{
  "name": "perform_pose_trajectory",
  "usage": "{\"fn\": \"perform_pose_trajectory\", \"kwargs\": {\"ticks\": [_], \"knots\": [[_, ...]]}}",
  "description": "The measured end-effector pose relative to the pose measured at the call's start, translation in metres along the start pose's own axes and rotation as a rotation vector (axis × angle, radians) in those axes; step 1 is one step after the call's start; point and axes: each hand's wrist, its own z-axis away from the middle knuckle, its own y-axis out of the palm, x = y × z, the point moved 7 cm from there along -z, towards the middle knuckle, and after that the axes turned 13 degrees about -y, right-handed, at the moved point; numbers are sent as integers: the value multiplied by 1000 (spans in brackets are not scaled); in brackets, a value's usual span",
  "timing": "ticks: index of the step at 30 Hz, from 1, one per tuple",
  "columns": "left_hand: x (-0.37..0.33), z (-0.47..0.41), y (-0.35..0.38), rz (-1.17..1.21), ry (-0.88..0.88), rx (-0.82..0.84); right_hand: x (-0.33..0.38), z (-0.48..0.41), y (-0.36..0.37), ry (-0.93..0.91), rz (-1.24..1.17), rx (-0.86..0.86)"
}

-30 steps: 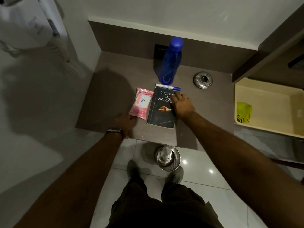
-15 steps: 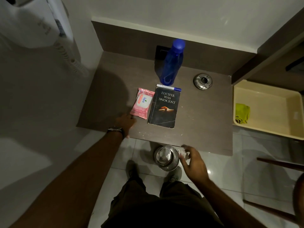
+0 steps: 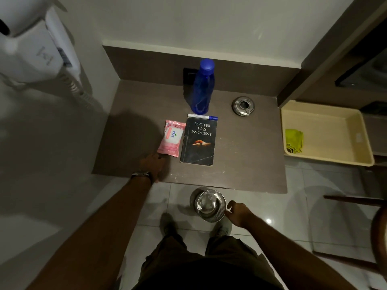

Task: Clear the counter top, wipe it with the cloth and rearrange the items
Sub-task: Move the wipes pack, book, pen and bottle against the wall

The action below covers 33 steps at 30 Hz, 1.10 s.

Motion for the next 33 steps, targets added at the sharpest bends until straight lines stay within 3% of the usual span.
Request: {"fn": "perform_pose_trajectory", "kwargs": {"ticks": [6,9,16,26,33], "knots": [[7,20,-4,63,-73,11,-40,49,35,-11,54,78],[8,22,-11,223,-95,30,-78,76,51,67,59,119],[9,29,-13,108,-50,-49,-139,116,48,266,77,-68],[22,40,-16,256,-121,23,-87,91,12,110,53,-206],[29,40,-27,697,-281,14,-11,64,-34,-83,-6,-385]]}}
